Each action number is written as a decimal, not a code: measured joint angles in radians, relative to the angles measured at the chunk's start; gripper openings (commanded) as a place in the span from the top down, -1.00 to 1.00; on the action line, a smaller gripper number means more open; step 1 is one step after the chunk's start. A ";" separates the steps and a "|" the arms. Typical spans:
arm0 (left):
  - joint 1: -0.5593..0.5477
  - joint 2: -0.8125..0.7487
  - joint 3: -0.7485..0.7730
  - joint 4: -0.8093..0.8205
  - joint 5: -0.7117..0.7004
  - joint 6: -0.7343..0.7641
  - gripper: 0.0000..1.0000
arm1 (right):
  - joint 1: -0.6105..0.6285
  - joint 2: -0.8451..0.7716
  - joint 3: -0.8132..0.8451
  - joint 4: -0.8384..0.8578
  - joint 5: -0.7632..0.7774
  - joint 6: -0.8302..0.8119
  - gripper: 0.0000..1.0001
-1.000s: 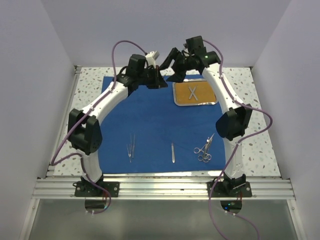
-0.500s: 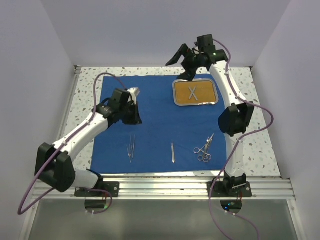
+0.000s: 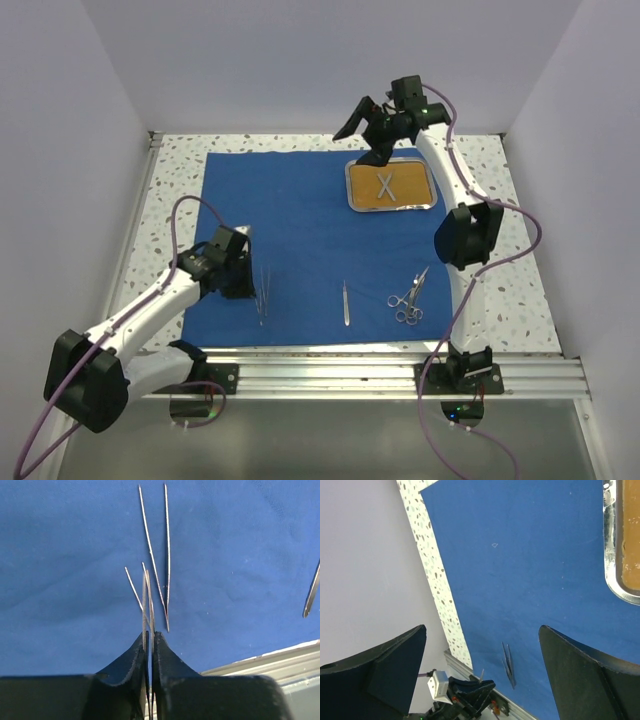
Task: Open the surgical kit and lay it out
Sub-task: Place the medical item in the surgical kit, then pick up the medical item from the container.
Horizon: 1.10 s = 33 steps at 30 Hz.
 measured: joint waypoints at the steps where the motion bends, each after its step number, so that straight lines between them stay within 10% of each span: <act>1: -0.003 0.001 0.000 0.003 -0.009 -0.006 0.68 | 0.000 0.005 0.000 -0.002 0.000 -0.003 -0.97; 4: -0.005 0.019 0.000 0.012 -0.022 -0.014 0.13 | 0.000 0.012 0.000 -0.006 0.002 -0.010 -0.97; 9: -0.005 0.071 0.000 0.019 -0.035 -0.022 -0.20 | -0.002 0.012 0.000 -0.015 0.007 -0.027 -0.97; 18: -0.005 0.074 0.029 -0.016 -0.042 -0.013 -0.17 | -0.033 0.012 0.000 -0.045 0.047 -0.061 -0.97; 33: -0.005 0.259 0.534 -0.012 -0.022 0.067 -0.04 | -0.072 0.053 0.018 -0.127 0.401 -0.245 -0.79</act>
